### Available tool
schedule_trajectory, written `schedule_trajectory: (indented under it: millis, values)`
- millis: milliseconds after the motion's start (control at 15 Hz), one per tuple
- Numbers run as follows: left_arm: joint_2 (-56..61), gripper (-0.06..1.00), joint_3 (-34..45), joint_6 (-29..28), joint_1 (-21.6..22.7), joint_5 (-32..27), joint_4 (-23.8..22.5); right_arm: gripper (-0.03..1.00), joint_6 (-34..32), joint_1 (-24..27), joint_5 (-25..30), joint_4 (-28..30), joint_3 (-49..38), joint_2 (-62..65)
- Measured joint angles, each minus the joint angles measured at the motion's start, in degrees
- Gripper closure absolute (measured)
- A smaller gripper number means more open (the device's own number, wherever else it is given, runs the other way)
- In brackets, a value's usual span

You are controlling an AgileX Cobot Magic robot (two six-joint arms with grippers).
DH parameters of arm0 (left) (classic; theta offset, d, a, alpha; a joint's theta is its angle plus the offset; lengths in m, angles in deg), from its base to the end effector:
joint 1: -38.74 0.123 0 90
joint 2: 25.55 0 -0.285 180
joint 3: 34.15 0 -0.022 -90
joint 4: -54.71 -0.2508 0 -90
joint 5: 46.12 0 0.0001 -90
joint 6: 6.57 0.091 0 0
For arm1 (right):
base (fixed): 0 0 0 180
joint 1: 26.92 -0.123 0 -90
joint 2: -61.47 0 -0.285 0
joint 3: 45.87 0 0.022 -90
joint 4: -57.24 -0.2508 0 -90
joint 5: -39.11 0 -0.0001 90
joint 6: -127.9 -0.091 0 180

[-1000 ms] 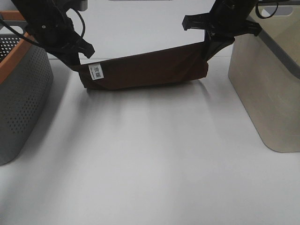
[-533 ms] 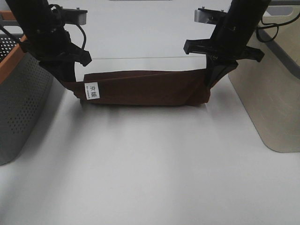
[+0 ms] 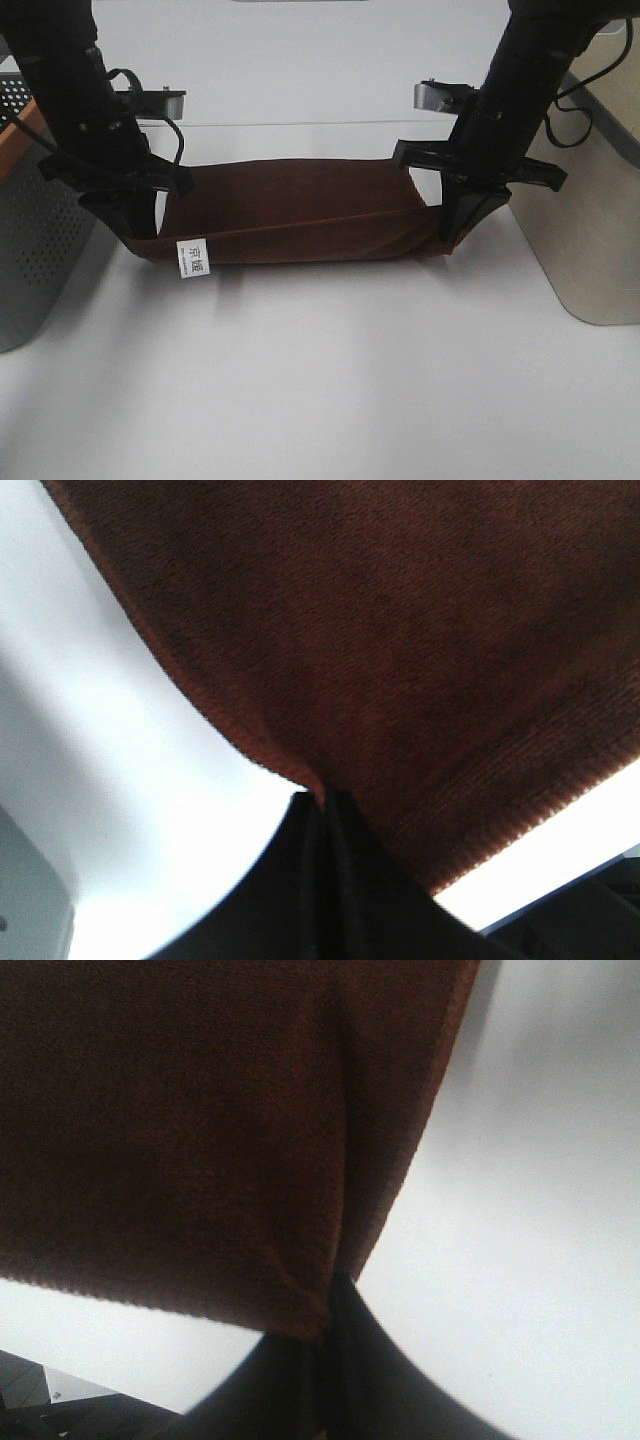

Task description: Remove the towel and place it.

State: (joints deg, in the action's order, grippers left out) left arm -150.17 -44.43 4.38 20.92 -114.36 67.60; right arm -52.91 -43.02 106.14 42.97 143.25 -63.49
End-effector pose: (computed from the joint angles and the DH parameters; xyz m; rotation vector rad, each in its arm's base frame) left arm 0.3714 -0.1392 0.1853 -0.6302 -3.0031 0.3140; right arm 0.3739 0.1294 0.1785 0.2483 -3.0310 -0.3314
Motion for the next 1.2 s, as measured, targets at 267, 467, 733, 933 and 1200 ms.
schedule_trajectory:
  millis: [267, 467, 733, 933, 1200]
  values:
    - [0.0, 0.94, 4.81, 0.0, 0.0, -0.06, 2.23, 0.97, 0.8, 0.0, -0.17, -1.72, -3.67, 0.0]
    - [0.0, 0.94, 5.44, 0.0, 0.0, -0.06, 2.46, 0.97, 0.8, 0.0, -0.63, -2.52, -6.13, 0.0]
    - [0.0, 0.76, 5.67, 0.0, 0.17, -0.57, 0.23, 0.67, 0.8, 0.17, -0.52, -2.29, -6.3, 0.0]
    - [0.0, 0.26, 5.67, 0.0, 0.17, -0.57, 0.74, 0.34, 1.15, 0.17, 0.0, -2.46, -6.3, 0.0]
    - [1.49, 0.13, 5.44, 0.0, 0.17, -0.69, 5.39, 0.29, 1.78, 0.17, 1.38, -3.04, -6.3, 2.18]
